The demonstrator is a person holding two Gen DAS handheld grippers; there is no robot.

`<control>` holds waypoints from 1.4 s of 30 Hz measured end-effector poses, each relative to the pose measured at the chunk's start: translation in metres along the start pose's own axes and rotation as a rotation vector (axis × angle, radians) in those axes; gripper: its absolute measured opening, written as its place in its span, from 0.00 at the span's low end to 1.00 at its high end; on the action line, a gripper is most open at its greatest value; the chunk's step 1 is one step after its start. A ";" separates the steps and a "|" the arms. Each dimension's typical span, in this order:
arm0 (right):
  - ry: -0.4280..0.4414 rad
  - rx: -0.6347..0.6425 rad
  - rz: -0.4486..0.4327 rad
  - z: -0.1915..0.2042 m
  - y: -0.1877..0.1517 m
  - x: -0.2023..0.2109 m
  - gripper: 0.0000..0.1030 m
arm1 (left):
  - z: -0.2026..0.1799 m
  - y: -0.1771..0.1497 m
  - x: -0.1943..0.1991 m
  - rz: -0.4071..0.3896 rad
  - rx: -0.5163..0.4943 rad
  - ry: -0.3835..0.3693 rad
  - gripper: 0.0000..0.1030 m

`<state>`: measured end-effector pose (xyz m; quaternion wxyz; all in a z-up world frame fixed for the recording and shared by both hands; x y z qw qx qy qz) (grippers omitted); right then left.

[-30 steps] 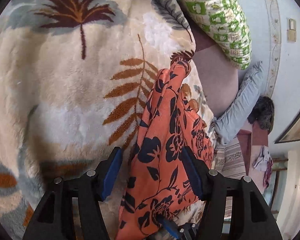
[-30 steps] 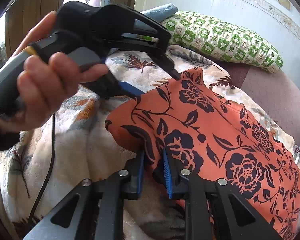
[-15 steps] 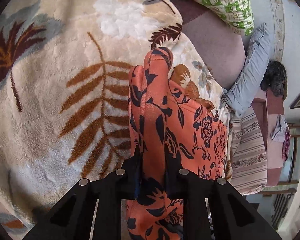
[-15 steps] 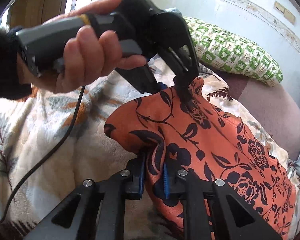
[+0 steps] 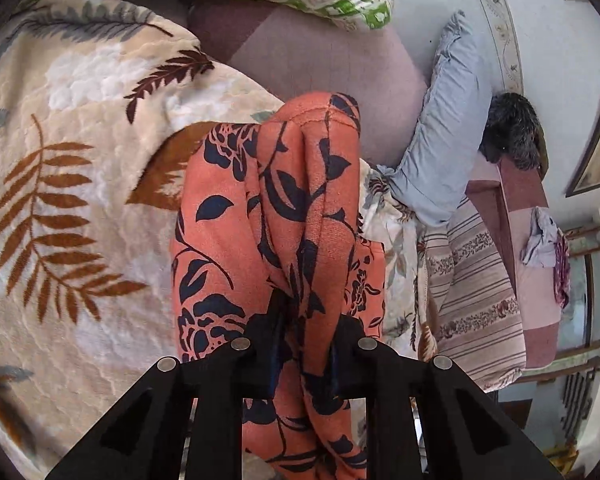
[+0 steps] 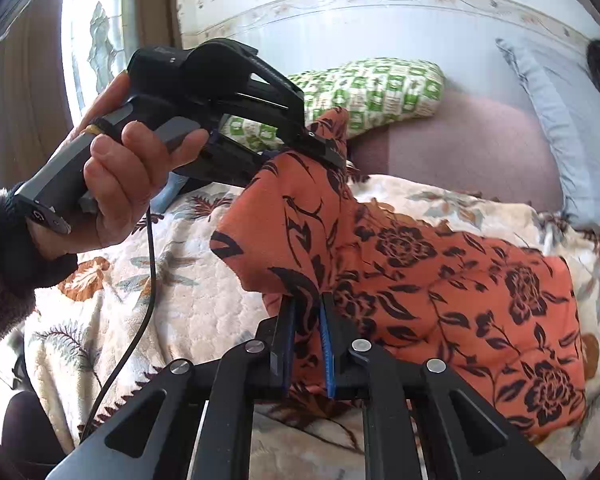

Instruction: Fold small clothes

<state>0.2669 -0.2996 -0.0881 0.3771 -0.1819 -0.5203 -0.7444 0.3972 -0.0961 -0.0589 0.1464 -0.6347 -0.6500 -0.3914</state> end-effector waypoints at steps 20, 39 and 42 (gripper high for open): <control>0.254 -0.767 0.009 -0.204 0.000 0.010 0.39 | -0.111 0.002 -0.125 0.181 -0.065 0.199 0.27; 0.373 -0.644 0.244 -0.146 -0.014 -0.067 0.36 | -0.154 0.038 -0.208 0.389 -0.324 0.672 0.46; 0.369 -0.652 0.246 -0.146 -0.014 -0.071 0.36 | -0.150 0.035 -0.221 0.376 -0.333 0.704 0.46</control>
Point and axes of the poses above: each gripper's, at about its wrist camera, not at the fingertips, and x roughly against the way its jaws point, z to its left, y to its top, the point moved 1 cm from there along -x, roughly the way its jaws point, and after that the axes turned 15 degrees about -x, right-handed, at the moved point
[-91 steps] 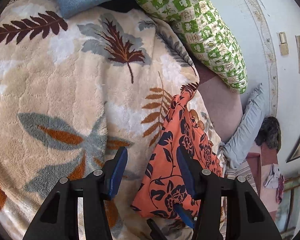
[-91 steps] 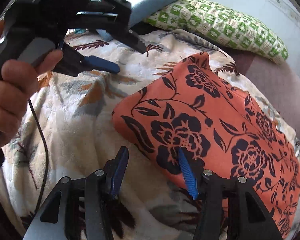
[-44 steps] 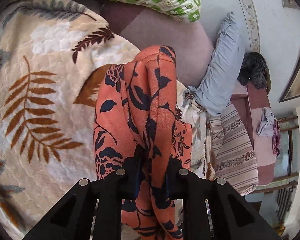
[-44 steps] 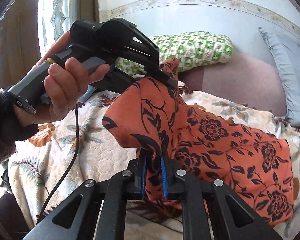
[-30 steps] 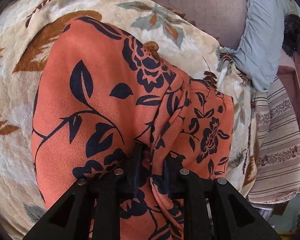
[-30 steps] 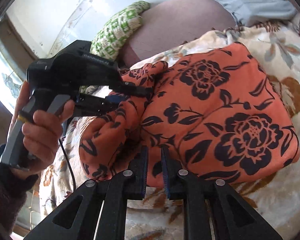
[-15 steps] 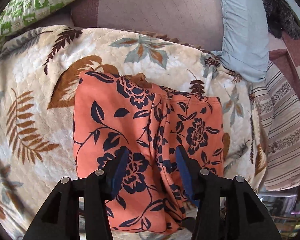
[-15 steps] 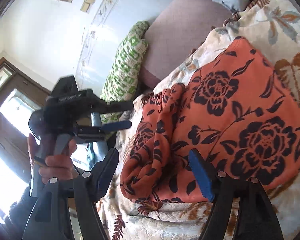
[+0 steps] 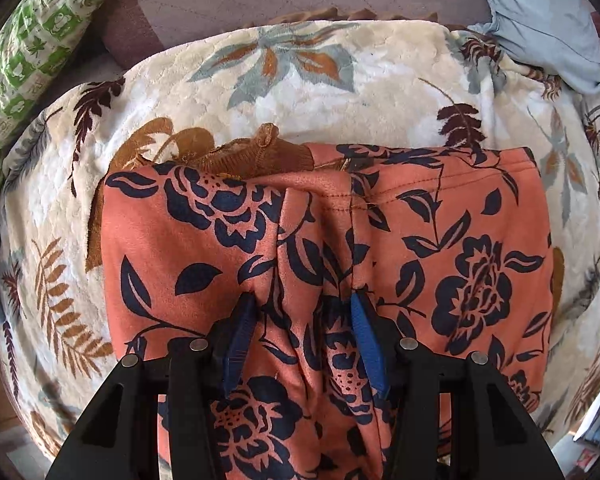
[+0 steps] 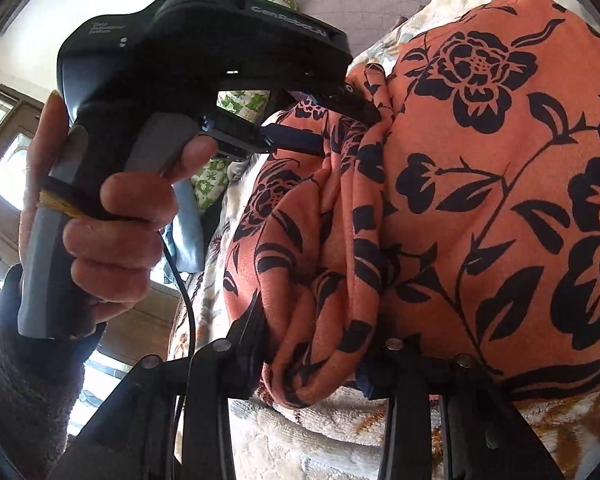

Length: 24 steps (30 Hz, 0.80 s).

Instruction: Fold small clothes

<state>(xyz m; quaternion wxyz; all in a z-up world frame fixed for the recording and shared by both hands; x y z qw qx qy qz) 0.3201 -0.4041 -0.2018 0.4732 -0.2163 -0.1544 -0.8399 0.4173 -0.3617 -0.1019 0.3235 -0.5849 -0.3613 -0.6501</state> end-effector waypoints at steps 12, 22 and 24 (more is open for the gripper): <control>0.104 0.095 -0.089 0.016 -0.004 0.053 0.18 | 0.029 -0.027 0.052 -0.218 0.224 -0.226 0.12; 0.044 -0.044 -0.296 -0.045 0.018 0.162 0.18 | -0.070 0.014 0.064 -0.228 0.084 -0.325 0.14; -0.020 -0.113 -0.294 -0.068 0.024 0.171 0.18 | -0.093 0.021 0.037 -0.186 0.064 -0.302 0.14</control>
Point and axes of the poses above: each gripper's, at about its wrist camera, not at the fingertips, and x roughly against the way its jaws point, z to its left, y to its top, the point moved 1 cm from there along -x, roughly the way its jaws point, and after that the axes turned 15 degrees about -x, right-handed, at the moved point
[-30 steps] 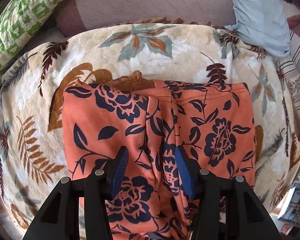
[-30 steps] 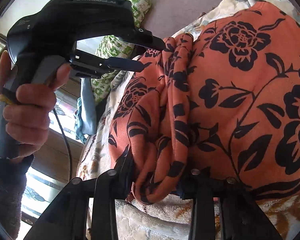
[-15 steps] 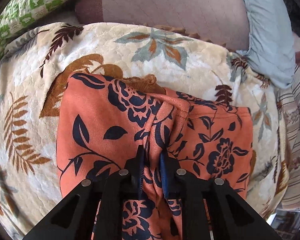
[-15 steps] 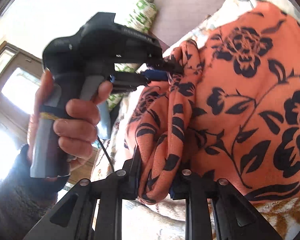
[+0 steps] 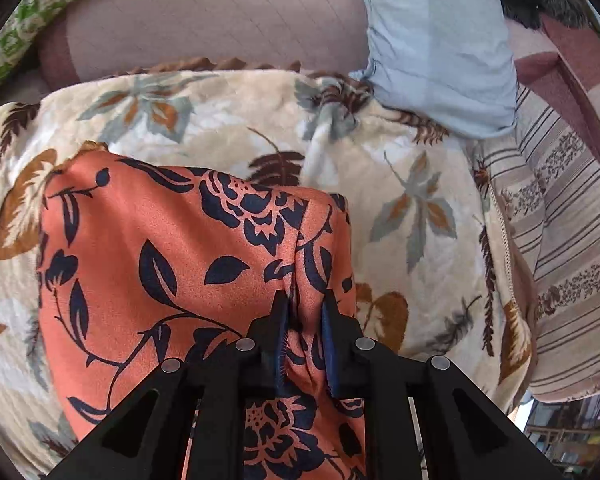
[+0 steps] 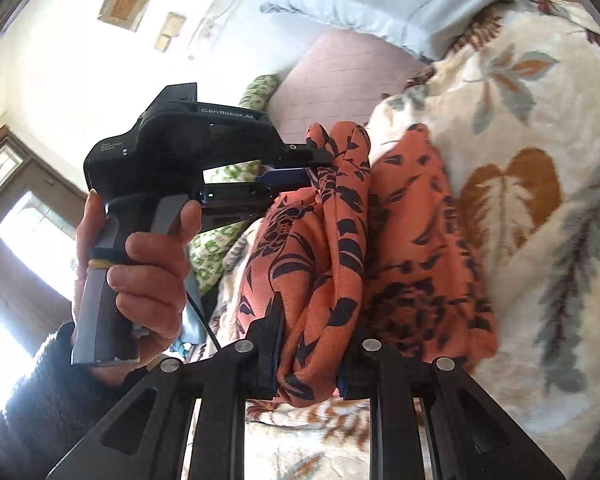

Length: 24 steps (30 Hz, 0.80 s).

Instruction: Fold small clothes

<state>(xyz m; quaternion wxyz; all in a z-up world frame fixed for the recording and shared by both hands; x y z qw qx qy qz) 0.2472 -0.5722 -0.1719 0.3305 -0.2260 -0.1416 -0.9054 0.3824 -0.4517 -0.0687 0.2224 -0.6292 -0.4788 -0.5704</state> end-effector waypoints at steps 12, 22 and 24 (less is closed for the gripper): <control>-0.115 -0.068 -0.047 -0.008 0.015 -0.016 0.31 | 0.025 -0.025 0.036 -0.090 0.035 -0.063 0.19; -0.084 0.100 -0.096 0.061 0.078 -0.052 0.43 | 0.137 -0.075 0.085 -0.147 0.184 0.043 0.33; -0.155 0.070 -0.034 0.058 0.087 -0.077 0.43 | 0.145 -0.078 0.076 -0.132 0.204 0.004 0.33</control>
Point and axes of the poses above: each gripper's, at about its wrist camera, not at the fingertips, and x roughly against the way its jaws point, z to its left, y to its top, the point moved 1 cm from there along -x, roughly the way its jaws point, and after that the axes turned 15 degrees about -x, right-handed, at the moved point
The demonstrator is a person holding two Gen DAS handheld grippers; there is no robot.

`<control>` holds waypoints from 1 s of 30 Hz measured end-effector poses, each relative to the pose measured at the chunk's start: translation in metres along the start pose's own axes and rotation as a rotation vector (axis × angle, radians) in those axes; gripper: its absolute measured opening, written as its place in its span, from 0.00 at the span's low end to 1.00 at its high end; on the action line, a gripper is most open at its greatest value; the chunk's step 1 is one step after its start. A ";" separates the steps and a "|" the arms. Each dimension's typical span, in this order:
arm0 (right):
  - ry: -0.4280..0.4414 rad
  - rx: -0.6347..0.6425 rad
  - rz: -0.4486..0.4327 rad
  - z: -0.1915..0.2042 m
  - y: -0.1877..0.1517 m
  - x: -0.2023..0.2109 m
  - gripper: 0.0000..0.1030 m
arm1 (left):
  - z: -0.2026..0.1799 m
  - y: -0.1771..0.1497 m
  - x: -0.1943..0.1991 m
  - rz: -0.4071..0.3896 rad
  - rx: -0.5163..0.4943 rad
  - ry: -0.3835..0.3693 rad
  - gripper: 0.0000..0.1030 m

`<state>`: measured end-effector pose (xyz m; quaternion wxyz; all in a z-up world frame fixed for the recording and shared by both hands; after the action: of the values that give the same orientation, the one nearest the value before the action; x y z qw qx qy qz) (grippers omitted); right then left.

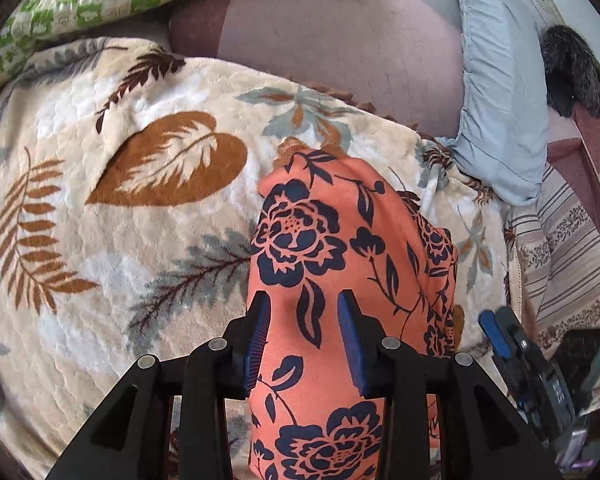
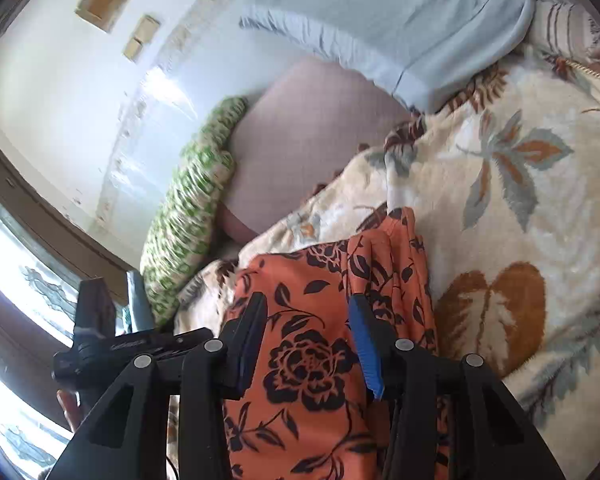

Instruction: Fold small clothes

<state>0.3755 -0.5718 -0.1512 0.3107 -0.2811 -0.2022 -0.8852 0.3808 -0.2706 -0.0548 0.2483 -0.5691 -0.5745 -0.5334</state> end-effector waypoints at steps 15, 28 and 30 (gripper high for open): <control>-0.260 0.215 0.032 -0.003 0.020 -0.056 0.11 | -0.014 -0.006 -0.046 -0.065 -0.115 0.145 0.33; -0.275 0.145 0.079 -0.014 0.018 -0.045 0.28 | -0.020 -0.012 -0.032 -0.050 -0.118 0.159 0.33; -0.248 0.129 0.095 -0.014 0.014 -0.027 0.29 | -0.015 -0.019 -0.018 -0.038 -0.095 0.134 0.33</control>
<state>0.3971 -0.5772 -0.1760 0.3423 -0.3772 -0.2819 -0.8131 0.3628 -0.2867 -0.0726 0.2487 -0.5324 -0.5414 -0.6014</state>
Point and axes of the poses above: each gripper's, at about its wrist camera, not at the fingertips, and x roughly against the way its jaws point, z to its left, y to its top, the point moved 1 cm from there along -x, roughly the way its jaws point, and after that the axes turned 15 degrees about -x, right-handed, at the moved point
